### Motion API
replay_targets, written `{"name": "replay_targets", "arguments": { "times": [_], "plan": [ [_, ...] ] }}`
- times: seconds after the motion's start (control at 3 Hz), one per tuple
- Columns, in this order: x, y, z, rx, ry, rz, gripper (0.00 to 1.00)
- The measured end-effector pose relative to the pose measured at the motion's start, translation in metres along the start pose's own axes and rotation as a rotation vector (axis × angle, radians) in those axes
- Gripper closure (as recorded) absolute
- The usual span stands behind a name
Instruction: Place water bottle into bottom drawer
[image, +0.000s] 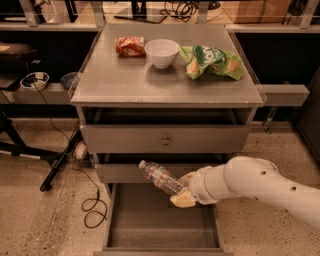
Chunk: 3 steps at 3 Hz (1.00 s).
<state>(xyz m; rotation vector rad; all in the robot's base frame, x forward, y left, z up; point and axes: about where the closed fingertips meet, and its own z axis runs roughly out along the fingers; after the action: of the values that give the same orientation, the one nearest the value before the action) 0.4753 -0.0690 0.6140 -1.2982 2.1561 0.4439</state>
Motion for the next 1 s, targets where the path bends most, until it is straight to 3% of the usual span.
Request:
{"name": "replay_targets", "arguments": {
  "times": [0.67, 1.0],
  "plan": [
    [0.037, 0.001, 0.042, -0.083, -0.045, 0.047, 1.0],
    [0.054, -0.001, 0.058, -0.1, -0.047, 0.083, 1.0]
  ]
}}
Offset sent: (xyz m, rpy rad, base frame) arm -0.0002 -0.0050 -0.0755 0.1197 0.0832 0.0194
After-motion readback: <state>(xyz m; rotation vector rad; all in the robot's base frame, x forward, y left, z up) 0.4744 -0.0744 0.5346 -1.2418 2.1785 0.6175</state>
